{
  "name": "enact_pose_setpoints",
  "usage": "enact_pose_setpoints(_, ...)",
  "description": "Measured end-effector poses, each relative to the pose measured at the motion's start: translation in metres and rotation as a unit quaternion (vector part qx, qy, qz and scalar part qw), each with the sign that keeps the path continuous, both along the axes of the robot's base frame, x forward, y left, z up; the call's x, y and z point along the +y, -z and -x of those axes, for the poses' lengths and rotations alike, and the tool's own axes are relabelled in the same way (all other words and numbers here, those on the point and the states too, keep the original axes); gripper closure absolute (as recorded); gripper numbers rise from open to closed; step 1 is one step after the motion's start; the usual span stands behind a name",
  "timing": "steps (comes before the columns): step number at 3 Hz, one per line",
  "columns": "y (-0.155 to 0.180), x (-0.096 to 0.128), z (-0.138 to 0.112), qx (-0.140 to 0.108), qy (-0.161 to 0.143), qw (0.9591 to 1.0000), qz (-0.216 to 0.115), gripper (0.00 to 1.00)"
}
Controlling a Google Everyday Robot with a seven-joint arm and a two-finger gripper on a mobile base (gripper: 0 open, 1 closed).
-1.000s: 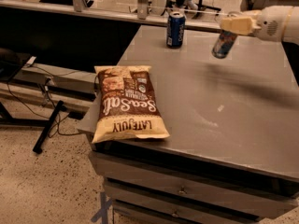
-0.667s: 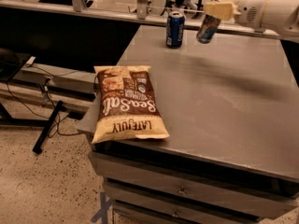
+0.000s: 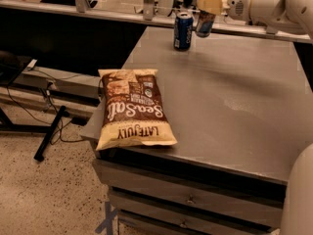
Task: Move redbull can near pepsi can
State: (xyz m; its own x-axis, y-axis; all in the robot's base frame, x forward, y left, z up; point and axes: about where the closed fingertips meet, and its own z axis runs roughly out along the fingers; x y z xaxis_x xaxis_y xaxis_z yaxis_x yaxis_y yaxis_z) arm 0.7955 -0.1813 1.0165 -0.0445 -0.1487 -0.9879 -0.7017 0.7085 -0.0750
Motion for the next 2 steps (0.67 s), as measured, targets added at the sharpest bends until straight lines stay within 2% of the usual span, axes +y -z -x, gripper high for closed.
enact_pose_setpoints(1,0.008,0.001,-0.01,0.006,0.011,0.9999,0.009,1.0)
enact_pose_setpoints(2,0.034,0.008,-0.018,0.038,0.011,0.9992,0.004,0.97)
